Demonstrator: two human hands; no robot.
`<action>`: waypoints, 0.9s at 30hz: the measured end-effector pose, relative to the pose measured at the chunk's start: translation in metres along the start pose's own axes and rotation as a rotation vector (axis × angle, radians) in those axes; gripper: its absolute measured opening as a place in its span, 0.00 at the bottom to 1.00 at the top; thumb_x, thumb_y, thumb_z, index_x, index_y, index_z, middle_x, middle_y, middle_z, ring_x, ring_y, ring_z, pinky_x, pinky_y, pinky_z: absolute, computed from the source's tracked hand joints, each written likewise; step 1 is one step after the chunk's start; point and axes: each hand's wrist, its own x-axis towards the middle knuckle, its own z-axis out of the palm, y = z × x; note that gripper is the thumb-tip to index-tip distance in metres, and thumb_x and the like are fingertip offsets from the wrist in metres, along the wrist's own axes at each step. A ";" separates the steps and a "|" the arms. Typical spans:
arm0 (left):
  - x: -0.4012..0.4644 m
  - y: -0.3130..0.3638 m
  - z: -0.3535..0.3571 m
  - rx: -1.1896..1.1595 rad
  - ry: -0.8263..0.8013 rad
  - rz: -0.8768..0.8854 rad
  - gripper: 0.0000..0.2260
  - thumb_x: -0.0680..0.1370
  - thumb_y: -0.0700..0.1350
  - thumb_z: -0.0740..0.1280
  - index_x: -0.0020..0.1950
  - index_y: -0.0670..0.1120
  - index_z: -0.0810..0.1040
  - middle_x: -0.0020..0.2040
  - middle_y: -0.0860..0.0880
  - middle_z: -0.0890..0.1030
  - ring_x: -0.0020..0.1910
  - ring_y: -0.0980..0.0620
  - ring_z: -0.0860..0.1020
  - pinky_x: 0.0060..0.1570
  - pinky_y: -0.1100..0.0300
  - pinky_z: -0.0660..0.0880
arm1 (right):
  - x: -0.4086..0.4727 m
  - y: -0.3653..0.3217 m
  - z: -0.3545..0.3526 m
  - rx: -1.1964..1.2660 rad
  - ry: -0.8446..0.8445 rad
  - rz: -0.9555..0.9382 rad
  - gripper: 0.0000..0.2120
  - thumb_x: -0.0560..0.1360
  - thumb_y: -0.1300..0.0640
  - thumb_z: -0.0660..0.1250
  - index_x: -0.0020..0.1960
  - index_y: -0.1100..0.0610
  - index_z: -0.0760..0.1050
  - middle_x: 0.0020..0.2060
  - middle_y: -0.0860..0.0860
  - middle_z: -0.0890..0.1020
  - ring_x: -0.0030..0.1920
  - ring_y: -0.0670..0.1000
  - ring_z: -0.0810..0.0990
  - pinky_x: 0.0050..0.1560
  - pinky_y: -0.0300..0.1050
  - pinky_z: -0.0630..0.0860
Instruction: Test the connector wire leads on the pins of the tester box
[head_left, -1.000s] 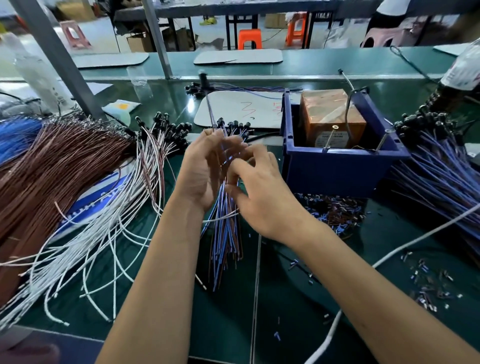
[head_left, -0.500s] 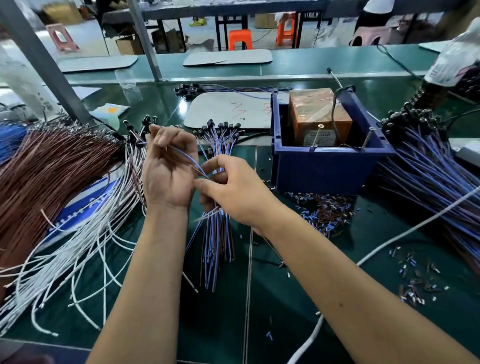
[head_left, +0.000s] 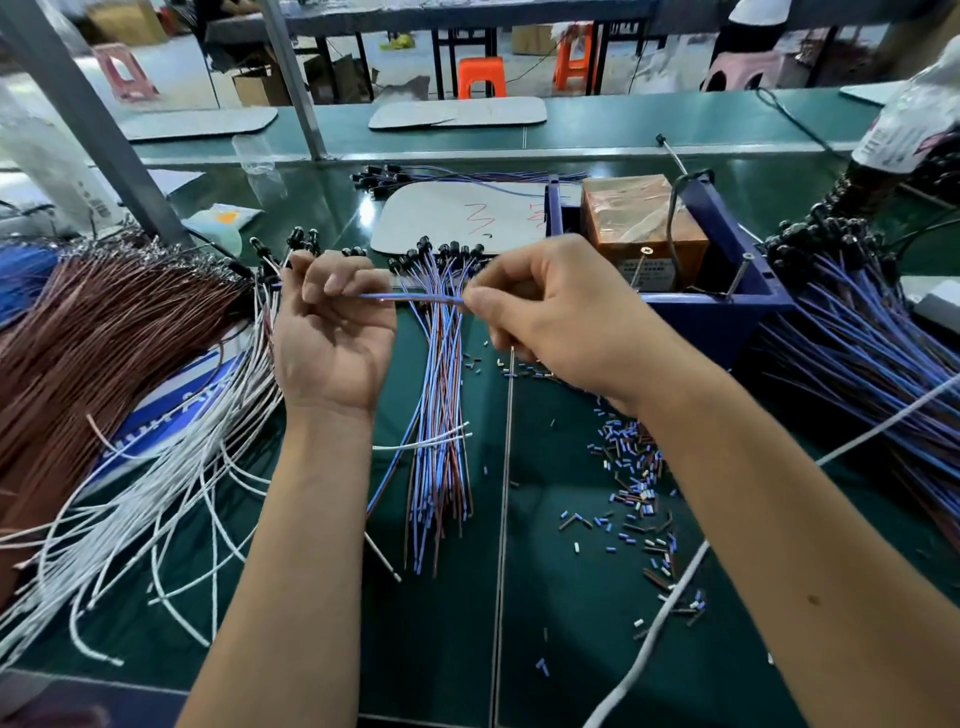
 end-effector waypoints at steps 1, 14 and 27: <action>-0.001 0.002 0.000 0.019 -0.008 0.000 0.12 0.84 0.43 0.57 0.42 0.45 0.73 0.28 0.52 0.65 0.28 0.54 0.62 0.33 0.64 0.62 | -0.005 0.007 -0.006 -0.068 -0.018 -0.006 0.09 0.81 0.56 0.71 0.44 0.56 0.84 0.30 0.49 0.83 0.27 0.41 0.75 0.34 0.36 0.71; -0.033 -0.074 0.000 1.738 -0.494 0.255 0.17 0.87 0.47 0.59 0.49 0.42 0.85 0.39 0.48 0.80 0.32 0.59 0.75 0.31 0.64 0.69 | -0.072 0.083 -0.061 -0.145 0.217 -0.119 0.04 0.78 0.57 0.75 0.45 0.51 0.86 0.33 0.45 0.86 0.33 0.44 0.83 0.38 0.35 0.77; -0.044 -0.118 -0.025 1.734 -0.607 -0.057 0.02 0.77 0.39 0.74 0.45 0.44 0.85 0.36 0.50 0.86 0.34 0.57 0.82 0.40 0.66 0.76 | -0.079 0.097 -0.067 0.267 0.255 -0.034 0.03 0.79 0.63 0.73 0.46 0.60 0.84 0.34 0.53 0.86 0.28 0.47 0.76 0.32 0.37 0.74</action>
